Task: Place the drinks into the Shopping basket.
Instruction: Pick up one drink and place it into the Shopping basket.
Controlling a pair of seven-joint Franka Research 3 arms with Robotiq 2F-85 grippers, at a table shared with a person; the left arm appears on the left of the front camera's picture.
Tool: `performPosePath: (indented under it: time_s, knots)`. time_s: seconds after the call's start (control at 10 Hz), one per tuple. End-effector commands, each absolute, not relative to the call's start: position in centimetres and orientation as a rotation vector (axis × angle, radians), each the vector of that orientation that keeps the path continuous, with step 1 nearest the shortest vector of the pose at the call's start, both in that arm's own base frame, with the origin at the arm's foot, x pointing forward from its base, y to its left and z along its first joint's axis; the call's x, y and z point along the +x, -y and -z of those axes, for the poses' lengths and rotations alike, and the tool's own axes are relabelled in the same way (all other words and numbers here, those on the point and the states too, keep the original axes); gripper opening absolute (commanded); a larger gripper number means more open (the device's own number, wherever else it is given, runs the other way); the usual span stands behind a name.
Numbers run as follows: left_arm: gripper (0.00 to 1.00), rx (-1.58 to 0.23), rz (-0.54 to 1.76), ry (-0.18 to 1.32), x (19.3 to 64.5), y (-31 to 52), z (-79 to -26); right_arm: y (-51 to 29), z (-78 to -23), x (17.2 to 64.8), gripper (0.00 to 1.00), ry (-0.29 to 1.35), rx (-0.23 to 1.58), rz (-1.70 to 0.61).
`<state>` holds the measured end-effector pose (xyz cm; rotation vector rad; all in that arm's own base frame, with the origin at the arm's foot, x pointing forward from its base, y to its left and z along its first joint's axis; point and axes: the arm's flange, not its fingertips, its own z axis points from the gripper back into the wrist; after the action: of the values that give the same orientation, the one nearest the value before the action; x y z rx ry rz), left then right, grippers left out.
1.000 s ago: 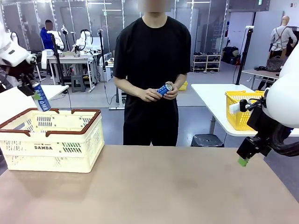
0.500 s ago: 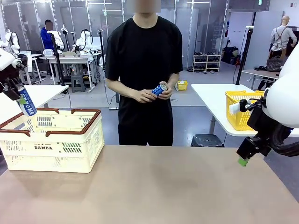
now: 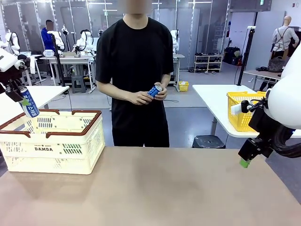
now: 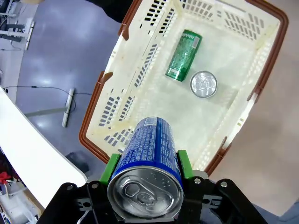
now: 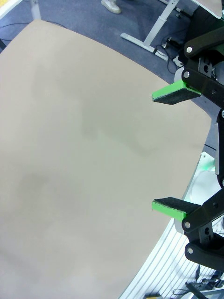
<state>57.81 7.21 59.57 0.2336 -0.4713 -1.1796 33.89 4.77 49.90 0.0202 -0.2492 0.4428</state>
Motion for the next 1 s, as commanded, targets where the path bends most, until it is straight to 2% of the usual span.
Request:
performPosePath:
  time_s: [0.0,0.3,0.4,0.6,0.9]
  knots:
    - [0.58,0.255,1.207,0.393,59.2,-7.7,-59.2,-4.7,-49.7,33.7,1.0,0.248,0.028,-0.446]
    - [0.58,0.129,1.349,0.348,62.3,-9.0,-56.3,-4.7,-49.7,33.7,1.0,0.248,0.028,-0.446]
    - [0.58,0.073,1.409,0.393,63.3,-9.4,-55.1,-4.7,-49.7,33.7,1.0,0.248,0.028,-0.446]
    - [0.58,0.06,1.451,0.412,64.3,-10.6,-53.0,-4.7,-49.7,33.7,1.0,0.248,0.028,-0.446]
    - [0.58,0.045,1.471,0.357,65.0,-12.0,-50.0,-4.7,-49.7,33.7,1.0,0.248,0.028,-0.446]
